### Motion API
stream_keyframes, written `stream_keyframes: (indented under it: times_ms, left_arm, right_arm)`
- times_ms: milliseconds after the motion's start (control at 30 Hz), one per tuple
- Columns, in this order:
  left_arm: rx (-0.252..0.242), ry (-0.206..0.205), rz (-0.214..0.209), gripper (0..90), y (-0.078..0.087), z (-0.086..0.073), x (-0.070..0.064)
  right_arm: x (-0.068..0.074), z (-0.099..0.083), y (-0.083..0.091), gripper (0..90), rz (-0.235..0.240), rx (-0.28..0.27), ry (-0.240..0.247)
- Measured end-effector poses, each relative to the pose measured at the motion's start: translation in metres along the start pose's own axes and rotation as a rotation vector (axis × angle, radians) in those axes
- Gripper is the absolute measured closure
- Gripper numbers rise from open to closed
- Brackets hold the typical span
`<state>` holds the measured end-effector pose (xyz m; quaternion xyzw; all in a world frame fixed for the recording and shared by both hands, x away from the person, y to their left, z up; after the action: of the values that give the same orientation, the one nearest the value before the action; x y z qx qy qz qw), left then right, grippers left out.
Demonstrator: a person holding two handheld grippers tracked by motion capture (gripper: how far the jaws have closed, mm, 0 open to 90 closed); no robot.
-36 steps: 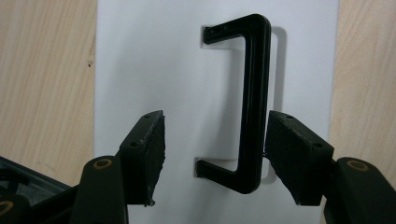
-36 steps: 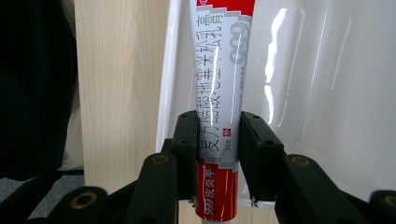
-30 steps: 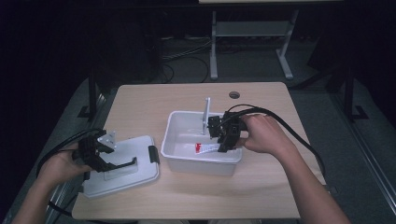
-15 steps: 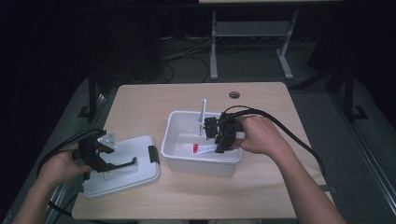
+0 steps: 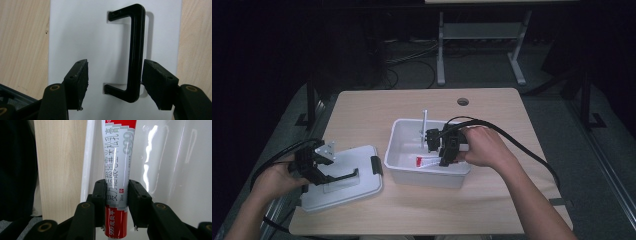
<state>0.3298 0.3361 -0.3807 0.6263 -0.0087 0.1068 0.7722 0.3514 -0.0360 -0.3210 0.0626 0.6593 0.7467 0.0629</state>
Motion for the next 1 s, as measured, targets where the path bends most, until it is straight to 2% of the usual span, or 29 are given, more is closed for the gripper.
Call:
stream_keyframes:
  times_ms: [1000]
  left_arm:
    - [0.000,-0.004,-0.003,37.4,-0.002,0.000,0.000]
  right_arm:
    - [-0.004,-0.001,-0.027,68.3,0.024,0.026,-0.029]
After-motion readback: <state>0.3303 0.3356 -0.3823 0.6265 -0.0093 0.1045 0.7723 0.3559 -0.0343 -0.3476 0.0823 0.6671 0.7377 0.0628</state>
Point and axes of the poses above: each handheld gripper's, and its own axes: y roughly backward along the jaws, z roughly out of its top, x roughly to its left, the point moved 1 cm from there along -y, roughly forward along the jaws, and after that the axes turned 10 degrees about -y, right-handed, at the moved point
